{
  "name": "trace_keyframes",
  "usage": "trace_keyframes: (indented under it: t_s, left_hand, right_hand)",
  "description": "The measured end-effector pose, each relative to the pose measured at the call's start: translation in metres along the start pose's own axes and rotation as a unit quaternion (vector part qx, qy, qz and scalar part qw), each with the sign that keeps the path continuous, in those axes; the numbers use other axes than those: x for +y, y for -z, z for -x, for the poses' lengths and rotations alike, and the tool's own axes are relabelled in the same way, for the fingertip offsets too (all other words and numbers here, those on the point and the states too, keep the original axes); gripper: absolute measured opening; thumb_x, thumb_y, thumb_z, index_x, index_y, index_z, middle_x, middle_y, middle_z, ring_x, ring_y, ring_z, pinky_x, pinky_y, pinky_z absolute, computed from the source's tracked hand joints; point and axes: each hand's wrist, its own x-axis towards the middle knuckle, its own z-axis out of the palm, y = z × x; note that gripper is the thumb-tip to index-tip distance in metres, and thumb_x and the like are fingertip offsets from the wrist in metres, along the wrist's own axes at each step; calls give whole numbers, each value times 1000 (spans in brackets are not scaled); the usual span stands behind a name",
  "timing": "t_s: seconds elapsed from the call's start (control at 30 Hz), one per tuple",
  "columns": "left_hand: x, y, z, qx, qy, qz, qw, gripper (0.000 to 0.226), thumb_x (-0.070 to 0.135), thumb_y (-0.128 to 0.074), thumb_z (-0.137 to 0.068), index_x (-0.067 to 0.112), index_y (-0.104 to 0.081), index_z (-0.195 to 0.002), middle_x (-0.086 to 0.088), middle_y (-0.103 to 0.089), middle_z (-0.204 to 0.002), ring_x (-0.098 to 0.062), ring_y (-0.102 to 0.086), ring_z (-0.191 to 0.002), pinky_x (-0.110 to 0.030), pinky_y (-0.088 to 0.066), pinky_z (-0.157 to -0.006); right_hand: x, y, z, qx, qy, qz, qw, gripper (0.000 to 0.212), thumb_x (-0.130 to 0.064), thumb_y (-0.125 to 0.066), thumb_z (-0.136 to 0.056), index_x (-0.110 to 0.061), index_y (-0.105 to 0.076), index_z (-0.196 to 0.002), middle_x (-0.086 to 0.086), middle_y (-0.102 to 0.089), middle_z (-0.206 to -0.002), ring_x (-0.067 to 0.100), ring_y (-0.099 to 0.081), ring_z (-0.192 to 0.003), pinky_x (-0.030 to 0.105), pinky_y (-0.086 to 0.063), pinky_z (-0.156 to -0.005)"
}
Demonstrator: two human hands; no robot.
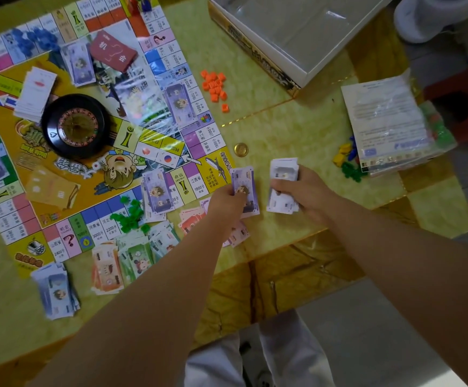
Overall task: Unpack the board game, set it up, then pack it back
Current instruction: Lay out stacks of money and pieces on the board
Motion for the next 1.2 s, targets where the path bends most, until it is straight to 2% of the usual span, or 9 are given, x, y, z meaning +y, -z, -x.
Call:
trace_keyframes:
  t_s: [0.13, 0.23, 0.37, 0.6, 0.7, 0.8, 0.97, 1.07, 1.2]
  left_hand:
    - [13, 0, 5, -29, 28, 68, 997, 21, 8, -44, -100, 9, -61, -113, -10, -66, -98, -12, -59, -65, -21, -45, -47]
    - [15, 1, 6, -39, 43, 118, 991, 22, 8, -41, -100, 11, -59, -112, -15, -64, -101, -19, -62, -70, -24, -55, -50]
    - [11, 4, 3, -46, 24, 144, 988, 27, 6, -36, -100, 14, -59, -111, -15, -66, -103, -24, -66, -78, -38, -59, -67]
    - [11, 12, 5, -38, 3, 158, 987, 31, 4, -35, -100, 11, -58, -120, -13, -66, -99, -21, -67, -75, -32, -60, -63]
    - [9, 16, 2, 1, -6, 143, 990, 21, 11, -36, -101, 12, -54, -113, -8, -61, -89, -26, -65, -77, -33, -59, -58]
    - [8, 21, -1, 28, -14, 102, 994, 13, 20, -40, -101, 18, -52, -101, -5, -57, -84, -34, -63, -89, -45, -55, -75]
    - [12, 22, 5, -16, -37, 9, 999, 14, 17, -39, -101, 14, -48, -112, -16, -63, -107, -34, -64, -93, -49, -56, -80]
    - [13, 28, 6, 11, -53, -23, 998, 18, 12, -38, -100, 7, -37, -117, -26, -61, -105, -39, -65, -91, -45, -51, -72]
    - [12, 39, 8, 21, -83, -76, 993, 22, 12, -39, -100, 6, -34, -119, -25, -61, -98, -41, -65, -89, -56, -54, -77]
  right_hand:
    - [-18, -18, 6, -111, -14, -77, 991, 30, 2, -56, -92, 0, -57, -122, 19, -66, -115, 31, -66, -95, 47, -55, -88]
    - [-22, -31, 6, -83, 0, -46, 995, 33, 5, -47, -93, -3, -56, -124, 22, -65, -117, 37, -64, -106, 53, -52, -92]
    - [-23, -37, 6, -72, 13, -17, 997, 40, 8, -39, -90, -7, -55, -124, 22, -64, -117, 30, -65, -96, 49, -54, -87]
    - [-24, -40, 4, -56, 6, -23, 998, 31, 7, -47, -92, -8, -59, -116, 16, -67, -112, 30, -66, -96, 48, -55, -88]
    - [-24, -37, -2, 29, 5, -10, 1000, 36, 3, -49, -85, -9, -58, -117, 16, -66, -110, 32, -65, -94, 44, -56, -78]
    - [-25, -34, -1, 85, 2, 34, 996, 34, 1, -44, -85, -13, -53, -115, 11, -60, -107, 26, -58, -89, 31, -47, -67]
    - [-38, -60, 10, -42, -3, 7, 999, 37, 4, -37, -86, -13, -62, -107, 15, -69, -102, 35, -67, -92, 50, -55, -82]
    - [-47, -71, 13, -37, -16, -54, 998, 32, -5, -36, -92, -17, -64, -84, 8, -68, -83, 27, -63, -72, 39, -53, -72]
    - [-51, -86, 15, -96, -4, -81, 992, 33, -23, -48, -97, -5, -57, -122, 18, -69, -111, 31, -68, -93, 44, -54, -83]
